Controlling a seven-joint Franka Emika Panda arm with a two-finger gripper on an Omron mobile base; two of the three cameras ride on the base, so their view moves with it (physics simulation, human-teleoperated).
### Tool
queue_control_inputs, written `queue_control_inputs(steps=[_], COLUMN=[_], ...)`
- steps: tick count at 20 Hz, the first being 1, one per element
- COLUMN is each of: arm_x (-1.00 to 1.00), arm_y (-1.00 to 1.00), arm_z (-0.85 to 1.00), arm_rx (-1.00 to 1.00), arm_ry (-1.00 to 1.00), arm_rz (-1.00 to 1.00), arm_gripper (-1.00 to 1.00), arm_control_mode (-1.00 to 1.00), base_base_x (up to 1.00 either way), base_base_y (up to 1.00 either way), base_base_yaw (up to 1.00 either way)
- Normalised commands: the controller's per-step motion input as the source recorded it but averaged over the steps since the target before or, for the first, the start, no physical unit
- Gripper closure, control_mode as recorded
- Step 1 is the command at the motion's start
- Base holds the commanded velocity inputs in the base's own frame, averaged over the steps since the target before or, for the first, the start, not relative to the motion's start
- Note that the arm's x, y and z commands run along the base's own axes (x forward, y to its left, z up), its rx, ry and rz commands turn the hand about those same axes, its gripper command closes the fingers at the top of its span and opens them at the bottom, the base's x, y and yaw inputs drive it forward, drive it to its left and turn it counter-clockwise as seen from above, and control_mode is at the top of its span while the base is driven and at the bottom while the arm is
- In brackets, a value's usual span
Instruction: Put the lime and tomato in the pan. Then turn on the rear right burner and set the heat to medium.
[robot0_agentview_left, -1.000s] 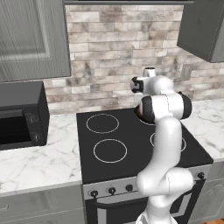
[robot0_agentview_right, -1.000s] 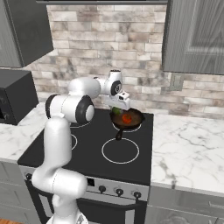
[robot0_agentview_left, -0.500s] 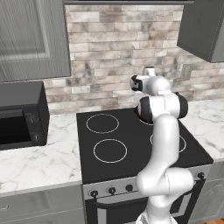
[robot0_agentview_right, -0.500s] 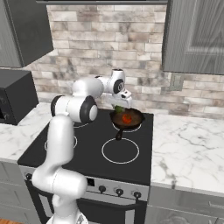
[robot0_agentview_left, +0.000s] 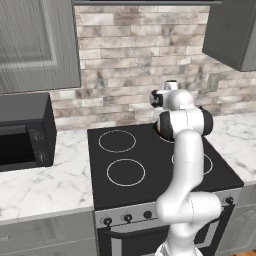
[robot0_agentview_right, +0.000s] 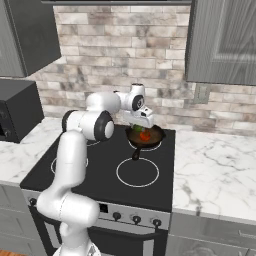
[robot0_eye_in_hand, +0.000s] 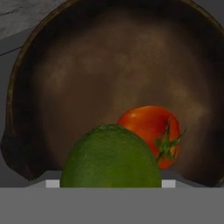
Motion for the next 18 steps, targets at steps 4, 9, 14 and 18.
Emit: queue_control_inputs(steps=[4,9,14,18], arm_x=[0.00,0.00,0.00,0.00], arm_y=[0.00,0.00,0.00,0.00], arm_z=[-0.33,-0.23,-0.04,0.00], arm_rx=[0.00,0.00,0.00,0.00], arm_ry=[0.00,0.00,0.01,0.00], arm_rz=[0.00,0.00,0.00,0.00], arm_gripper=[1.00,1.00,-1.00,-1.00], arm_control_mode=[-1.00,-1.00,-1.00,-1.00], base_base_x=[0.00,0.00,0.00,0.00], base_base_y=[0.00,0.00,0.00,0.00], base_base_yaw=[0.00,0.00,0.00,0.00])
